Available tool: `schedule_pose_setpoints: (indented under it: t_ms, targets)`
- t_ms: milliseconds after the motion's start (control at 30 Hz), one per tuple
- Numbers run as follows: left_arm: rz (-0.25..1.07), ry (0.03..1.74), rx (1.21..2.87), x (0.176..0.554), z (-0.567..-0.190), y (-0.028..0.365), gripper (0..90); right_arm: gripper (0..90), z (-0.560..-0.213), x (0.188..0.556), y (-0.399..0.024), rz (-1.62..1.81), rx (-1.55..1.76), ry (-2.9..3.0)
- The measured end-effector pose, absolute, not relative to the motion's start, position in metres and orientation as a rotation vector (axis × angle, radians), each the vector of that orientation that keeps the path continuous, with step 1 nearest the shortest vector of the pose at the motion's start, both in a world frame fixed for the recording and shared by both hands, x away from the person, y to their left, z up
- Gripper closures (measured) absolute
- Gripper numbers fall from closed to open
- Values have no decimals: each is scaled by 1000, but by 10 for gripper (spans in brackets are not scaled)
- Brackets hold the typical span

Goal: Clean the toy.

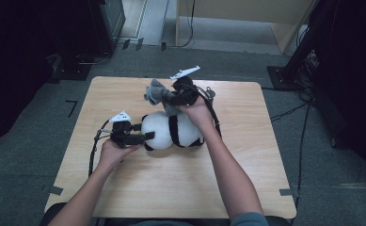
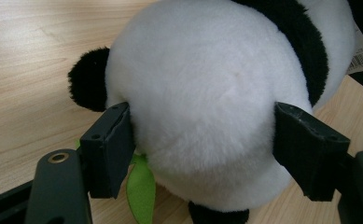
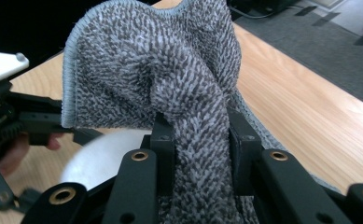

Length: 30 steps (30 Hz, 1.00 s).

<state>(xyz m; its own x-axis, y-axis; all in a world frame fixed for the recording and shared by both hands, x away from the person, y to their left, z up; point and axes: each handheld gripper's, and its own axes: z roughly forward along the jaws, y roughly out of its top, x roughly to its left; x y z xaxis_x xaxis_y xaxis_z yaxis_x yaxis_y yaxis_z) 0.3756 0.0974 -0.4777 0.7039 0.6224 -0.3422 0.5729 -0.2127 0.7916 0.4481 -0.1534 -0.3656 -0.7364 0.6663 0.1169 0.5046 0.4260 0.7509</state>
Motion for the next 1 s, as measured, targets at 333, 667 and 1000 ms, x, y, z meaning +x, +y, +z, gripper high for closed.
schedule_pose_setpoints:
  t_ms: [333, 667, 1000]
  targets:
    - [75, 951, 1875, 374, -477, 94, 360, 695, -383, 458, -96, 1164, 990, 2606]
    - [100, 963, 1903, 374, -477, 90, 421, 690, -405, 466, -88, 933, 957, 2678]
    - [98, 962, 1904, 373, -477, 91, 422, 688, -405, 477, -126, 796, 1013, 2655]
